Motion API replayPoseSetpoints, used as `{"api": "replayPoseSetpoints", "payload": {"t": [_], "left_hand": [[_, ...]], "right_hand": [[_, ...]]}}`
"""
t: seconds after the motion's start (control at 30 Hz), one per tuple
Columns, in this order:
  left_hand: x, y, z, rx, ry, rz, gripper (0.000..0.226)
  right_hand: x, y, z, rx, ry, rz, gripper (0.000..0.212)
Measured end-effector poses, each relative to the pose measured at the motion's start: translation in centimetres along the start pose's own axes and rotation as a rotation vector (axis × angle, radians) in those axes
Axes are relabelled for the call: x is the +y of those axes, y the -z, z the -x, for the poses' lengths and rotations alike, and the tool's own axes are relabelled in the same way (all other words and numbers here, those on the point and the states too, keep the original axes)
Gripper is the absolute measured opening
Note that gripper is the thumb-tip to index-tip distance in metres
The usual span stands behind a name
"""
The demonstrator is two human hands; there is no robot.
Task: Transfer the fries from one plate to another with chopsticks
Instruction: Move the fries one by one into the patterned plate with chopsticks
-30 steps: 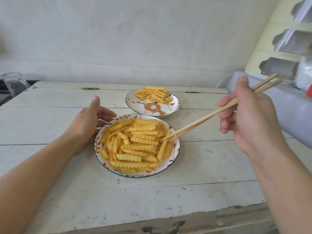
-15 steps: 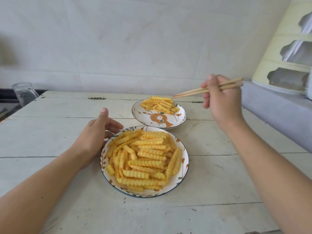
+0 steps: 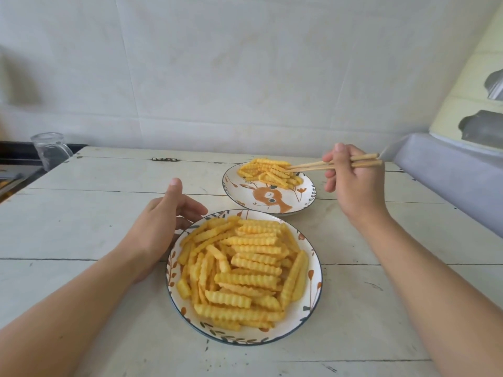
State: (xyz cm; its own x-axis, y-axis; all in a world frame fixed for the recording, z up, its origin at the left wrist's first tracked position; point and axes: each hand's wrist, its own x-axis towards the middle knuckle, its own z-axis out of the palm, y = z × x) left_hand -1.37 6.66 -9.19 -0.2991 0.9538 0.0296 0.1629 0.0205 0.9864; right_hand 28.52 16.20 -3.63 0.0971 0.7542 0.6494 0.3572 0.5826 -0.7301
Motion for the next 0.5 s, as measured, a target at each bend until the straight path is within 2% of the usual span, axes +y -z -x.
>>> {"api": "replayPoseSetpoints", "payload": {"t": [0.27,0.5], "left_hand": [[0.2,0.0,0.1,-0.006,0.013,0.005,0.079],[0.5,0.1,0.5,-0.022,0.025,0.008,0.079]], "right_hand": [[0.6,-0.3,-0.4,0.004,-0.081,-0.047,0.039],[-2.9,2.0,-0.9,0.116,-0.165,-0.232,0.055]]}}
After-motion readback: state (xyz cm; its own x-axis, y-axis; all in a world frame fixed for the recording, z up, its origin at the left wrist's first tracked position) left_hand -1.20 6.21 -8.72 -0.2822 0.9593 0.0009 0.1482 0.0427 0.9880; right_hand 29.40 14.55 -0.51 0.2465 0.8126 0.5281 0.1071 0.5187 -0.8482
